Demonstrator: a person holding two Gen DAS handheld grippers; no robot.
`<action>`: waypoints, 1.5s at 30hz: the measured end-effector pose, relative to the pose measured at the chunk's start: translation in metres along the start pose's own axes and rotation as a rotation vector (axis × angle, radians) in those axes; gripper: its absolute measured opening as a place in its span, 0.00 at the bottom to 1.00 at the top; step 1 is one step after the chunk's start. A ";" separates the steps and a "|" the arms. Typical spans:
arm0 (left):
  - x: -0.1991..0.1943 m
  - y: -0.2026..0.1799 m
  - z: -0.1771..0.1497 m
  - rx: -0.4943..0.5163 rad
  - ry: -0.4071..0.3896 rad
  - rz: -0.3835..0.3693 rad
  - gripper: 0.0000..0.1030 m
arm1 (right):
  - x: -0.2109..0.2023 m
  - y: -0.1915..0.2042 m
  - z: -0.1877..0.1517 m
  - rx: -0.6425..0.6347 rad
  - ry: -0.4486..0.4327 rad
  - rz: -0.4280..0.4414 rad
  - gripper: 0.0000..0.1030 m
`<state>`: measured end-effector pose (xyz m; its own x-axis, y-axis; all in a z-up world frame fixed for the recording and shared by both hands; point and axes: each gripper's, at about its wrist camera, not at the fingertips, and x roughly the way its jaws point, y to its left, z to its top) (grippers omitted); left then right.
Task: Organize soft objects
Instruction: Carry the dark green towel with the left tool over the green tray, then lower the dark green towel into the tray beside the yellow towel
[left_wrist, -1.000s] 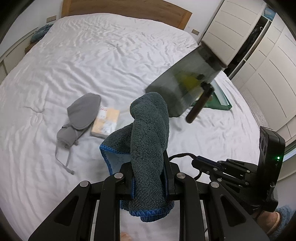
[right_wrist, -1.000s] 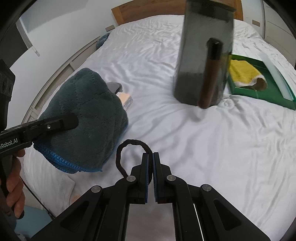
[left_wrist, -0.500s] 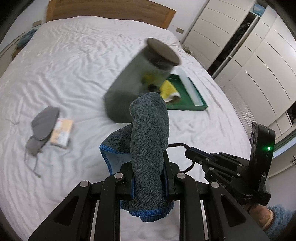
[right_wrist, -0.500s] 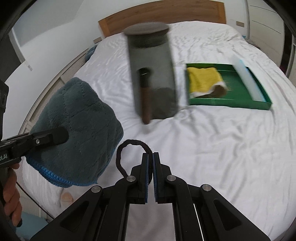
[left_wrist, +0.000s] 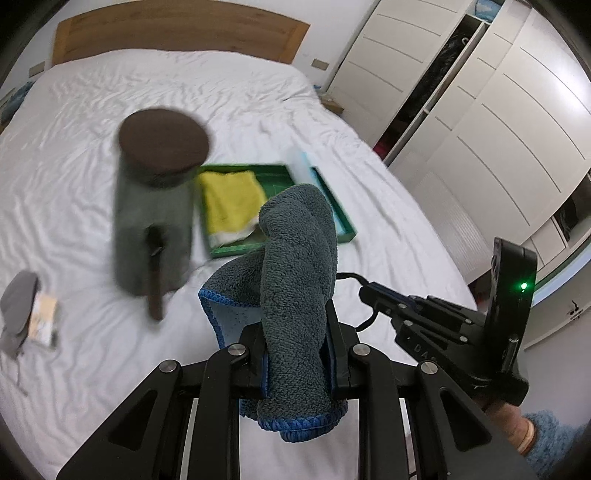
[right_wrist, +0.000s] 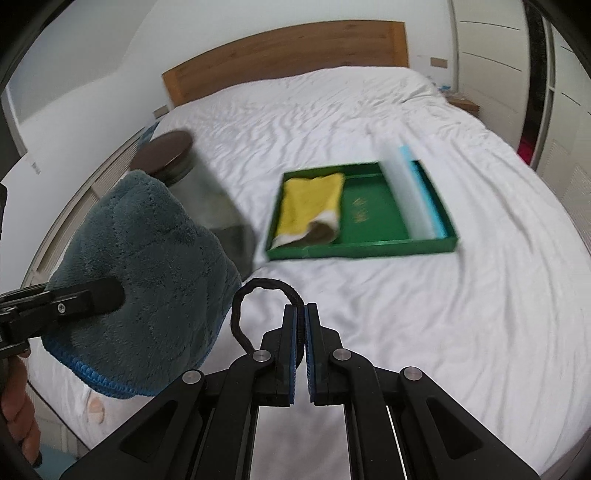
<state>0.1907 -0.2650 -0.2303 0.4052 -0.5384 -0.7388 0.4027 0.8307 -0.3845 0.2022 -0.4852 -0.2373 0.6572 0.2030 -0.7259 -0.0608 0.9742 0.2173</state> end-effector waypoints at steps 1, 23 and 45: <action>0.006 -0.006 0.009 0.000 -0.010 -0.005 0.18 | -0.001 -0.007 0.004 0.005 -0.008 -0.004 0.03; 0.163 -0.025 0.139 -0.047 -0.143 0.178 0.18 | 0.120 -0.113 0.101 0.076 -0.091 -0.065 0.03; 0.303 0.001 0.161 -0.070 0.019 0.272 0.19 | 0.228 -0.134 0.121 0.069 0.009 -0.071 0.04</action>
<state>0.4458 -0.4505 -0.3653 0.4748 -0.2925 -0.8301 0.2237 0.9523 -0.2076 0.4508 -0.5814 -0.3530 0.6515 0.1346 -0.7466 0.0376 0.9772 0.2089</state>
